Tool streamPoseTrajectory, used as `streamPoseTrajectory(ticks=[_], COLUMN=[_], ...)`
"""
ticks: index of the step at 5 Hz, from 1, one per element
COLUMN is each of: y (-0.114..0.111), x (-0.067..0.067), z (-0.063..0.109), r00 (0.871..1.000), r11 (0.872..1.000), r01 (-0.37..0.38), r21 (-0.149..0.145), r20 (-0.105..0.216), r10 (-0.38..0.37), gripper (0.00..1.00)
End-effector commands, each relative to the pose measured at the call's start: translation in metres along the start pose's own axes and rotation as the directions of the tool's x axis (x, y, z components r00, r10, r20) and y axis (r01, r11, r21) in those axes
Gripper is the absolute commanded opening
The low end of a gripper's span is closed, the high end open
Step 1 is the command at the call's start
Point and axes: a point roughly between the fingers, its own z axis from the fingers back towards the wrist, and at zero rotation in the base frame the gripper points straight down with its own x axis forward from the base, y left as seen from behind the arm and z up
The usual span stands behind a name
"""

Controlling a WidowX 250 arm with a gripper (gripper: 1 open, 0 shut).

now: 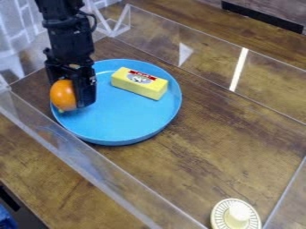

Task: Remove the orange ball from inside the blue tray and put it on the table

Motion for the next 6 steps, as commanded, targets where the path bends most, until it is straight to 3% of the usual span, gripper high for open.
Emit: streamPoseTrajectory(ticks=[1,6], y=[0.0063,-0.0019], x=[0.0062,0.01], z=[0.0282,0.0308], r00=[0.997,0.996], r11=[0.999,0.999], r01=[0.001,0.035], r21=[0.042,0.035], r20=[0.081,0.084], r10=[-0.004,-0.038], gripper=[0.0,0.0])
